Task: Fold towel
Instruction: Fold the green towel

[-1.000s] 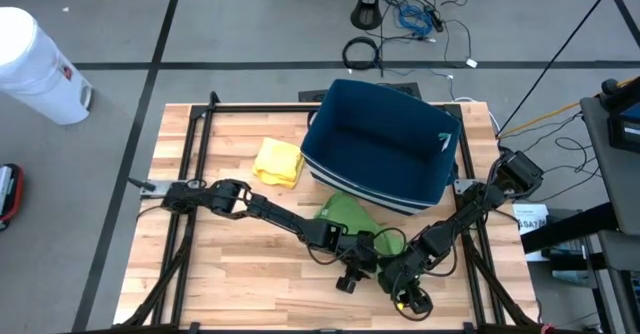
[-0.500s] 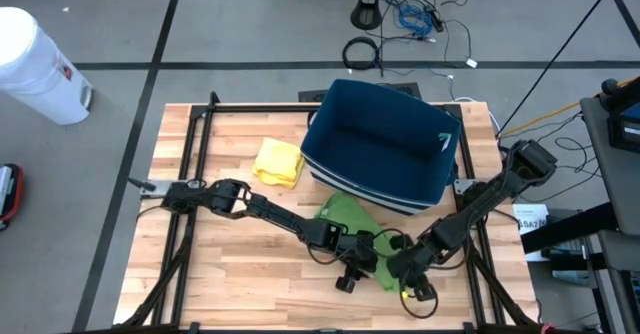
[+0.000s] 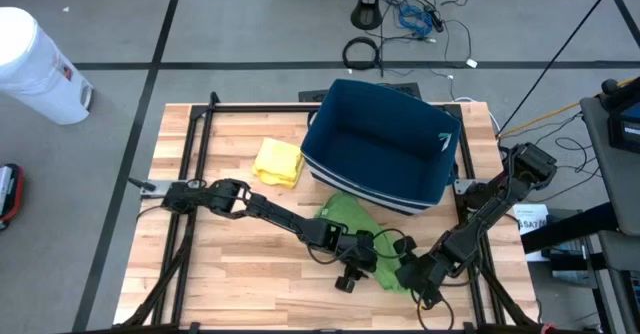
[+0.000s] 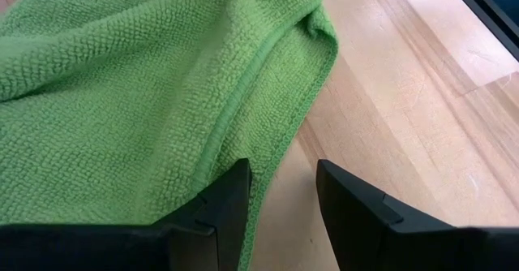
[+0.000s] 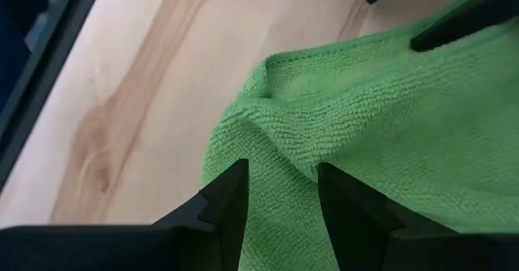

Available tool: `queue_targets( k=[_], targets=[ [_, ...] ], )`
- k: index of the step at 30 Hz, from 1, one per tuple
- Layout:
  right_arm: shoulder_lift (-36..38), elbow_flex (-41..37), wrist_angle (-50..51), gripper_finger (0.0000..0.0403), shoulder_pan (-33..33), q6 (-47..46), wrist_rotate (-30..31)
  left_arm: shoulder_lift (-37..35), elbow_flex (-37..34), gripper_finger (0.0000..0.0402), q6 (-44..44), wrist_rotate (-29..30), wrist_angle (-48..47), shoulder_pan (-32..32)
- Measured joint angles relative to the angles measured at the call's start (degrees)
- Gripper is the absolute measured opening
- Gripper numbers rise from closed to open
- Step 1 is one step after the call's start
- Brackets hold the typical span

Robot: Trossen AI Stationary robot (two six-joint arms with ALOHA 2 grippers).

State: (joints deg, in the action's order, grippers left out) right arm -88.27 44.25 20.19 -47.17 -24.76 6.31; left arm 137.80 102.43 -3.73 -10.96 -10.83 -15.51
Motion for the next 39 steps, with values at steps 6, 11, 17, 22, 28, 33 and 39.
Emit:
queue_targets(
  k=[6, 11, 17, 22, 28, 33, 39],
  targets=[
    [-0.02, 0.0, 4.91, 0.0137, -2.81, -4.45, 1.62, 0.0, 0.0, 0.0153, 0.31, 0.0, -0.59, 0.0],
    [-0.02, 0.0, 7.42, 0.0137, -4.31, -7.56, 4.15, -0.17, 0.05, 0.0153, 0.31, 0.0, -3.38, -0.04],
    [-0.02, 0.0, 8.77, 0.0137, -4.71, -9.64, 4.33, -0.24, 0.13, 0.0153, 0.42, -0.01, -6.63, -0.75],
    [1.2, 1.18, 10.35, 0.0137, -4.71, -10.01, 6.15, -0.24, 0.09, 0.0153, 0.46, 0.02, -9.75, -1.45],
    [3.9, 3.97, 13.84, 0.0137, -4.69, -9.52, 11.27, -0.24, 0.04, 0.0153, 0.48, -0.03, -9.99, -1.53],
    [4.17, 3.96, 20.42, 0.0137, -5.34, -12.42, 7.24, -0.29, 0.02, 0.0153, 0.64, -0.2, -12.89, -1.55],
    [4.17, 3.96, 20.6, 0.0137, -8.05, -12.77, 7.09, -0.37, 0.04, 0.0153, 0.63, -0.1, -15.28, -1.9]
  ],
)
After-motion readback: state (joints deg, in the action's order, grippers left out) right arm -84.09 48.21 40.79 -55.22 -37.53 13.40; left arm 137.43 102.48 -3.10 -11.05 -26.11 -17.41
